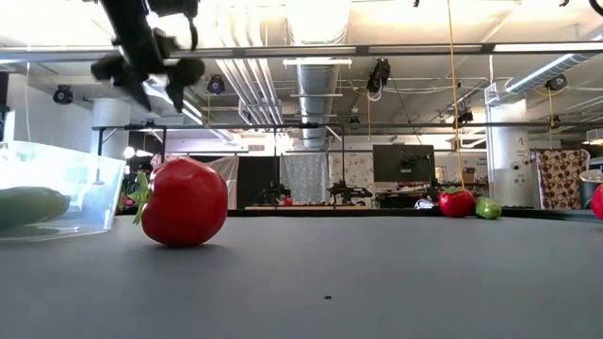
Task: Sort produce into baskets
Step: Put the left cucumber into the transparent bin
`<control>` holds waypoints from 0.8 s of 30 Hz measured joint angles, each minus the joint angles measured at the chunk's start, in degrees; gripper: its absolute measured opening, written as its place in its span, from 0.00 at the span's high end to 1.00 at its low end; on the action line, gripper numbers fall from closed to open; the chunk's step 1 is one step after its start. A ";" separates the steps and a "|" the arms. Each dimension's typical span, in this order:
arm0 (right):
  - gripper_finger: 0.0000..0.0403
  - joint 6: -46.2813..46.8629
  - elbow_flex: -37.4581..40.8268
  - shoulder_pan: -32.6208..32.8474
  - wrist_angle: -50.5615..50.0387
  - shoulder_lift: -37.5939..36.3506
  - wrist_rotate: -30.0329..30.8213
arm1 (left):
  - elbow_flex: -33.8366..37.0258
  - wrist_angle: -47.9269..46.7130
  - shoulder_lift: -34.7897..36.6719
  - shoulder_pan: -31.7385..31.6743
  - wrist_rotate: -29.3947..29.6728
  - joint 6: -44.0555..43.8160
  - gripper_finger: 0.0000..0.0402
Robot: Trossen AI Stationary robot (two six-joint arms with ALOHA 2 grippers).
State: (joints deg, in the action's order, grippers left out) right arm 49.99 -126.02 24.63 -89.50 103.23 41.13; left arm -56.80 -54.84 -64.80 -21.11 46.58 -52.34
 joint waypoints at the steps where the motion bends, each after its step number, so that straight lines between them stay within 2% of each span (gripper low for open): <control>1: 0.39 0.44 0.00 0.51 0.00 0.33 -0.05 | 0.60 1.33 -0.24 -3.54 -0.74 -2.81 0.30; 4: 0.39 2.68 0.02 2.01 0.00 1.21 -0.07 | 2.79 4.69 -1.24 -11.45 -2.60 -6.05 0.30; 8: 0.39 4.77 0.04 3.65 -0.11 2.42 0.20 | 6.71 10.88 -3.65 -17.32 -6.07 -2.78 0.30; 13: 0.39 6.61 0.18 4.29 -0.25 3.79 0.79 | 10.16 18.97 -8.46 -20.70 -11.87 2.21 0.30; 24: 0.40 8.97 0.24 4.26 -0.28 4.47 0.94 | 10.79 24.39 -19.27 -28.60 -19.45 2.34 0.30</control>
State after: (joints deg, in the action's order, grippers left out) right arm 58.95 -125.78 28.88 -89.78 107.70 42.07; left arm -46.01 -30.45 -84.07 -49.71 27.13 -50.00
